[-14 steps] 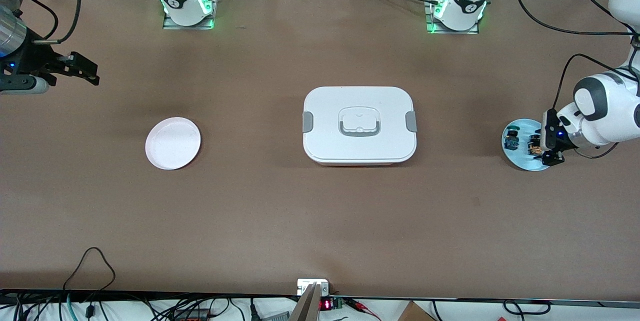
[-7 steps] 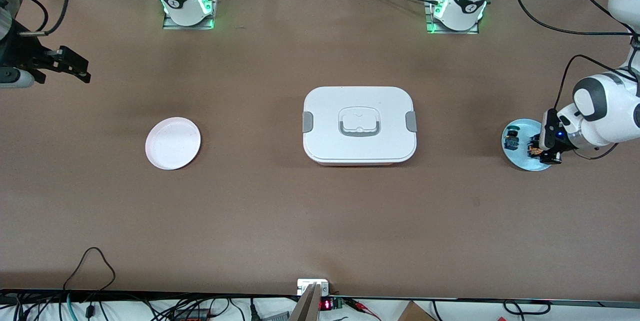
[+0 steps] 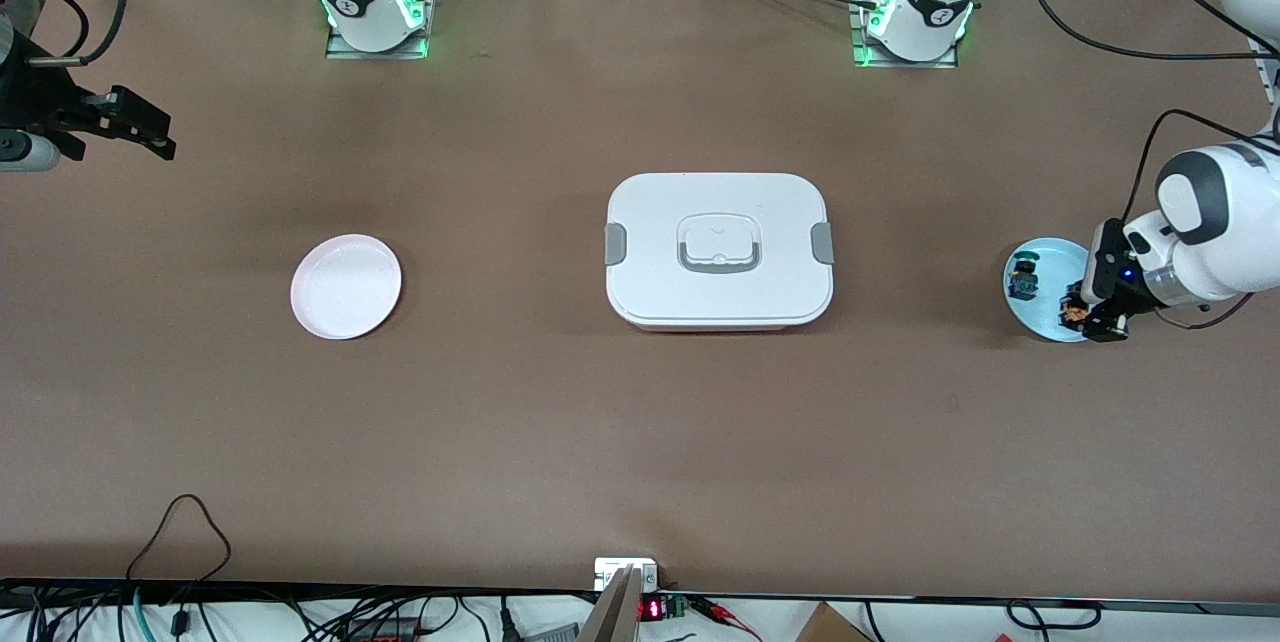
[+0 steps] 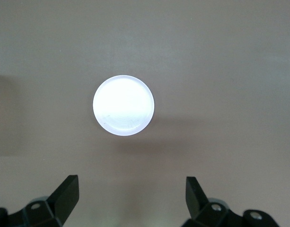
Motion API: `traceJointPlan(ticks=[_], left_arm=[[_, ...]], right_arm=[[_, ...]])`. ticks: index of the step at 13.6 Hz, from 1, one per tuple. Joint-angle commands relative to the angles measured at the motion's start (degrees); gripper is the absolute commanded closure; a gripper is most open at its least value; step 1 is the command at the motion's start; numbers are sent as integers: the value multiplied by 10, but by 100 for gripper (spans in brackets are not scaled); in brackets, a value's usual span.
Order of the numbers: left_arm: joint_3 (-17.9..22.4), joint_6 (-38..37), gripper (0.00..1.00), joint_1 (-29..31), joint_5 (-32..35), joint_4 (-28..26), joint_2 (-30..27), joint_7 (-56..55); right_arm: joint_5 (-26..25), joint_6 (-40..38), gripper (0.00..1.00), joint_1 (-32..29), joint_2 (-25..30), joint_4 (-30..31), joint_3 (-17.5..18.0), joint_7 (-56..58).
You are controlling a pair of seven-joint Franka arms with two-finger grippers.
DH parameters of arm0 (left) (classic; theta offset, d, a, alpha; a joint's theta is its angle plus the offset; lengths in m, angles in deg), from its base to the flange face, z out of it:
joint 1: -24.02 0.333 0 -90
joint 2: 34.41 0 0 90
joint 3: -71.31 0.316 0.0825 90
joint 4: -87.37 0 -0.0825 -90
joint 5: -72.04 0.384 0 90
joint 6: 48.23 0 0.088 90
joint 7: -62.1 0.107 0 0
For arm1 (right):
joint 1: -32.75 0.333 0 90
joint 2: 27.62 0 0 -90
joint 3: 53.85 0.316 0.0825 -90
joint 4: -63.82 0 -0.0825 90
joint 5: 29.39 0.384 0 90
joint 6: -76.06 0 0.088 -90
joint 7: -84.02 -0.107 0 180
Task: Transfer orange switch to right arm and place
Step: 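Close the left gripper on the orange switch and lift it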
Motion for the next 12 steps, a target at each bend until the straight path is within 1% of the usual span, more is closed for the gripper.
traceJointPlan(ticks=[1, 2, 4, 7, 8, 9, 10, 12], left_arm=[[-31, -130, 100, -1, -42, 60, -15, 7], [-38, -179, 100, -1, -69, 84, -15, -4], [-47, -257, 100, -2, -128, 109, -15, -29], [-86, -340, 100, -5, -171, 134, -13, -95], [-109, -376, 100, -5, -208, 142, -13, -119], [-124, -420, 100, -5, -266, 154, -11, -150], [-130, -448, 100, -10, -321, 156, -10, -177], [-138, -456, 100, -30, -429, 155, -8, -197]], right_arm=[[8, -10, 0, -5, -3, -11, 2, -2], [8, -11, 0, -5, -3, -11, 2, -2], [8, -8, 0, -6, -4, -9, 2, -2], [3, -1, 0, -3, -3, -8, 2, -1], [3, -3, 0, -5, -4, -8, 2, -1], [3, -6, 0, -5, -2, -8, 2, 0], [3, -8, 0, -5, -3, -9, 2, 3], [7, -8, 0, -7, -6, -10, 2, 5]])
